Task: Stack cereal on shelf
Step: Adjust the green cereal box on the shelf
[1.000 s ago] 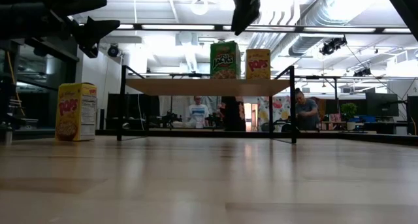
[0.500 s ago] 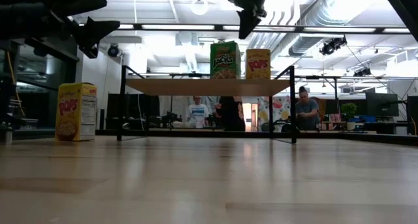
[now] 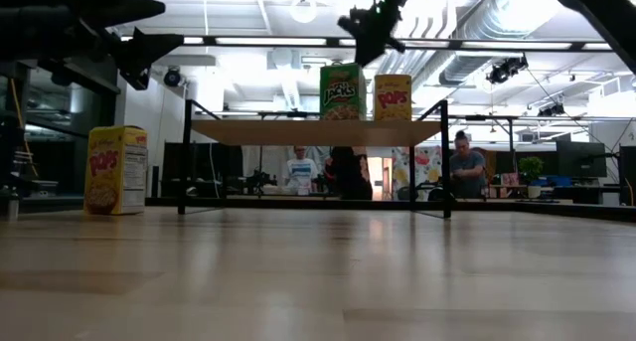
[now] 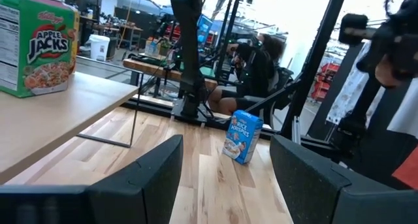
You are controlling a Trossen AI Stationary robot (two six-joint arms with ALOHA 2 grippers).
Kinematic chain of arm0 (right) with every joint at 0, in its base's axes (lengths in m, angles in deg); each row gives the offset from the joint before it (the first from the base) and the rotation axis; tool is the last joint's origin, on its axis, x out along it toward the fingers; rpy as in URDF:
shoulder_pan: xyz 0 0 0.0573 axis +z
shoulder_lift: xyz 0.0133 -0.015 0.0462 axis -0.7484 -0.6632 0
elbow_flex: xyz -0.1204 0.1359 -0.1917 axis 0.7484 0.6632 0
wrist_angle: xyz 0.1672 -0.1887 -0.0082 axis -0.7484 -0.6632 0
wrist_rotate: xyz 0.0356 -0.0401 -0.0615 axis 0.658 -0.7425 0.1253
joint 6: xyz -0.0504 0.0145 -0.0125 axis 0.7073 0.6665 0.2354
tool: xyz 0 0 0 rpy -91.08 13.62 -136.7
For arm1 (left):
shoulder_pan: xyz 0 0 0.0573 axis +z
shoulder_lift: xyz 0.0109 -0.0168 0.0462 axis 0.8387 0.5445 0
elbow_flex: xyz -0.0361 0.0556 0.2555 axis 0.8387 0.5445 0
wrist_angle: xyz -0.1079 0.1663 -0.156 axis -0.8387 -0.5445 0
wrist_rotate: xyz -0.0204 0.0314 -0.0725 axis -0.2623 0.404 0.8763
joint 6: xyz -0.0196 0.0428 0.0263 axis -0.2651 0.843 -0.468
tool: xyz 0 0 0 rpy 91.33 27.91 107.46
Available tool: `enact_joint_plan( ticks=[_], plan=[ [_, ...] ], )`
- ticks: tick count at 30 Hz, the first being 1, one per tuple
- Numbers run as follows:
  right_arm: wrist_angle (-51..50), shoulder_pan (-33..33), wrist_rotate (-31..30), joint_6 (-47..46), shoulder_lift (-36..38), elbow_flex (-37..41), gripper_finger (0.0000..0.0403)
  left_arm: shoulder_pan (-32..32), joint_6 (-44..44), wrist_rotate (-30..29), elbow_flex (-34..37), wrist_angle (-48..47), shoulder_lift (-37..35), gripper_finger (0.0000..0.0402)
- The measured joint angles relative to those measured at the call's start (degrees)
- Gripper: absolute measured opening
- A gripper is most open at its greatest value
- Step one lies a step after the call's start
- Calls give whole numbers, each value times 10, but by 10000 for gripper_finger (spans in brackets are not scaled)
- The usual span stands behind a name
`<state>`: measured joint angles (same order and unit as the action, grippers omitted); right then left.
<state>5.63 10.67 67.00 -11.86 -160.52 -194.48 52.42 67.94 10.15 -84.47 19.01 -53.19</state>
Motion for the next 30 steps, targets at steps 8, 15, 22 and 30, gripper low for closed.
enact_joint_plan(
  ticks=[8,15,22,30],
  plan=[
    [28,-31,81,-52,-43,1,0,0,15,-4,0,0,0,222],
    [43,-30,148,-30,-50,1,0,0,15,-4,0,0,0,222],
    [21,-17,170,16,-50,1,0,0,16,-4,0,0,0,222],
    [4,-6,166,49,-50,1,0,0,30,-5,0,0,0,222]
  ],
)
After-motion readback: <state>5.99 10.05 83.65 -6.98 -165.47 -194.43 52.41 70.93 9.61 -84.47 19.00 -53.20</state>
